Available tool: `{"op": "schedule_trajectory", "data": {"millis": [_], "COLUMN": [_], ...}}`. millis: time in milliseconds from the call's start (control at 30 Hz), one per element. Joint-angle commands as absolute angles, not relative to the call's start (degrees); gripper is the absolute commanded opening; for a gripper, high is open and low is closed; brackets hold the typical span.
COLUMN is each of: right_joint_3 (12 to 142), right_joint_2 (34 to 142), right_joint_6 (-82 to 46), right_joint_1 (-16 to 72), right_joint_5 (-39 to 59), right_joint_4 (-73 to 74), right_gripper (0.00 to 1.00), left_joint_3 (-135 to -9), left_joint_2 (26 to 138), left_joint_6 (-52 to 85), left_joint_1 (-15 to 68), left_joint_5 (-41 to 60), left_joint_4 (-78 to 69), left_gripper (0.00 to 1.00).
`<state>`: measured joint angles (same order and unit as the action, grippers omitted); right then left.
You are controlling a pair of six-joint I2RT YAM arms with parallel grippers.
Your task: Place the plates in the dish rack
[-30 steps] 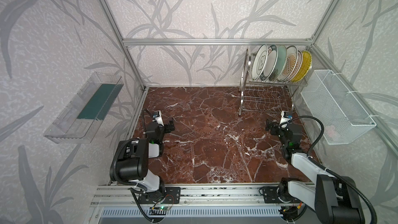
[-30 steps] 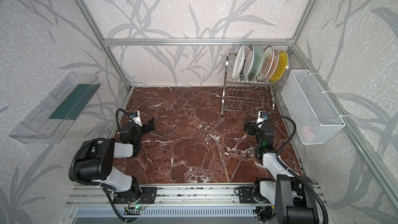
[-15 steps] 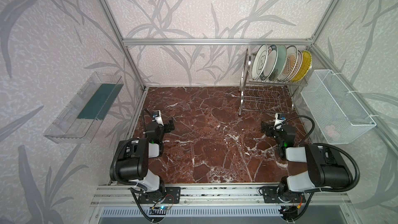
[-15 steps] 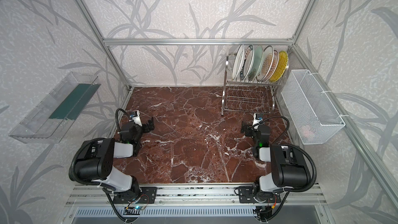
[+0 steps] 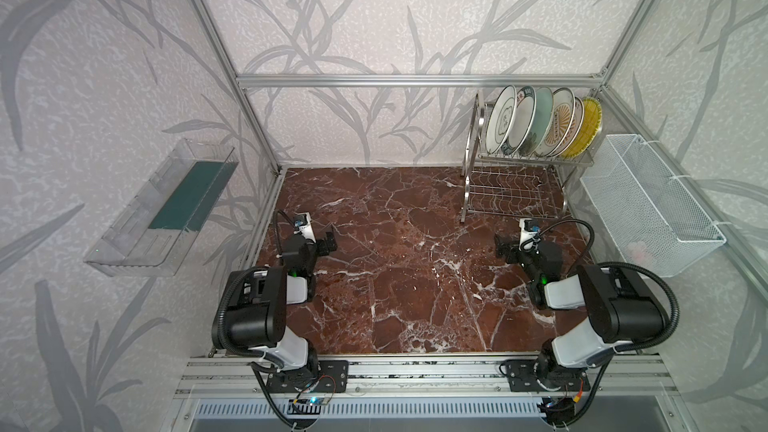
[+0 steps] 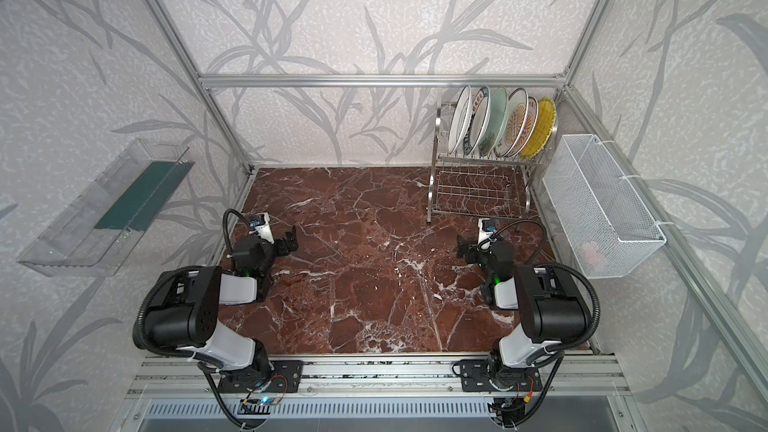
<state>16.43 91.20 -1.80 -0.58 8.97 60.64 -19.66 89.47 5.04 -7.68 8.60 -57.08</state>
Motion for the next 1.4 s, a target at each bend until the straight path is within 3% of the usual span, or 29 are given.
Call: {"op": "schedule_trajectory", "data": {"millis": [0,1367], "right_joint_3": [22.3,21.6], "right_joint_2": [89.8,90.8], "right_joint_6": [2.9,4.2], "right_joint_1": [3.4,3.7], "right_joint_5": [2.4,5.1], "right_joint_4": [52.4,55.8], "right_gripper": [0.99,0.99], "left_joint_3": [-19.5,-21.8], "left_joint_2": [89.9,89.6], "left_joint_6": [4.2,2.3], "left_joint_1": [-7.6,-4.8], "left_joint_5": [7.9,3.0], "left_joint_4": [-58.2,-53.3], "left_gripper": [0.99,0.99]}}
